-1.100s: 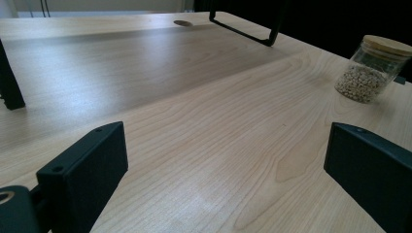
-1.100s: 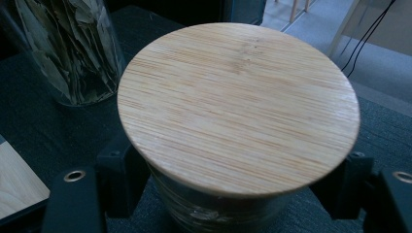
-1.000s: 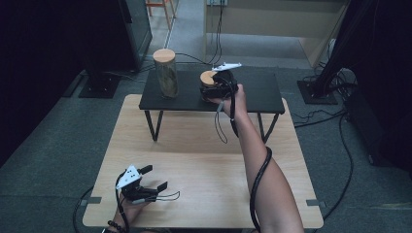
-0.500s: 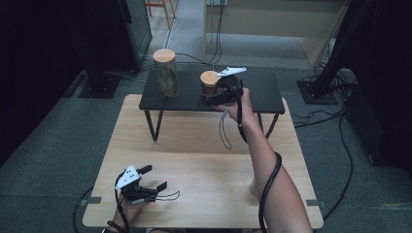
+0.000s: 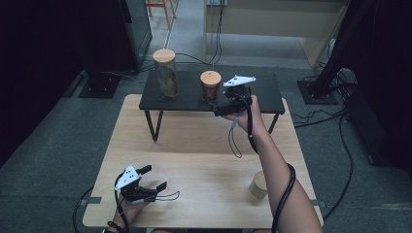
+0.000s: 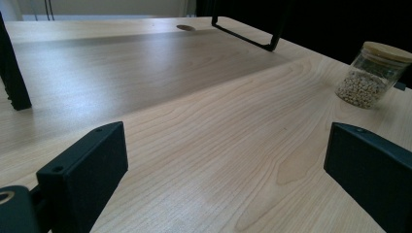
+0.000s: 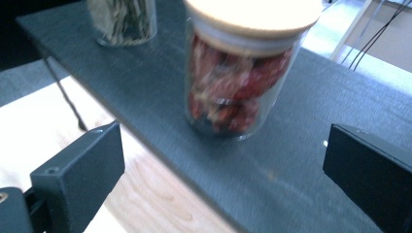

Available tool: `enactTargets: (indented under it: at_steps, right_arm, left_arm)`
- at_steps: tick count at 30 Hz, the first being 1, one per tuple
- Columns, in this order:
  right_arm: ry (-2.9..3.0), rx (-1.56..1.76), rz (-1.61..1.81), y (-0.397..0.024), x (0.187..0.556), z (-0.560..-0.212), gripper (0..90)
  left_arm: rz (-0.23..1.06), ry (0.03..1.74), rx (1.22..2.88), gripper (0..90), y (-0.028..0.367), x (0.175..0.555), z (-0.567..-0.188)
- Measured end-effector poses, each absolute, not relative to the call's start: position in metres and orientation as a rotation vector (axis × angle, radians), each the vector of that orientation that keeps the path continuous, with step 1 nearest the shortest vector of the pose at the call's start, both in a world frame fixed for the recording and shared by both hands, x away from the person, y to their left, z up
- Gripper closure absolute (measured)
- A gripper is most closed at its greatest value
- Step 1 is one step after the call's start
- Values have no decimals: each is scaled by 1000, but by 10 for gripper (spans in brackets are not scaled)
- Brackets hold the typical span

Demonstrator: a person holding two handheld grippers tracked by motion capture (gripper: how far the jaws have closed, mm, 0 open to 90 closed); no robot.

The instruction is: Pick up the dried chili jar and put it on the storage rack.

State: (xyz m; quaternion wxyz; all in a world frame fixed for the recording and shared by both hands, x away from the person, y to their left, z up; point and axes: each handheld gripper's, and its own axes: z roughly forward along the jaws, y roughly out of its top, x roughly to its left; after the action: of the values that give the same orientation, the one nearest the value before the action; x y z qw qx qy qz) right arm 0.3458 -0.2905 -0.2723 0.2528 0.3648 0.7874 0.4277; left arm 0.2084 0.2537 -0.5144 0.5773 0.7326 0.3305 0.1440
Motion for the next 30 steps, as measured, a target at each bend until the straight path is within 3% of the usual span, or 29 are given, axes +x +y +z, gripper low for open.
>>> enactTargets:
  at_steps: [30]
  right_arm:
    - [2135, 983, 1156, -323, 286, -293, 15]
  left_arm:
    - [318, 800, 1677, 21, 259, 212, -518]
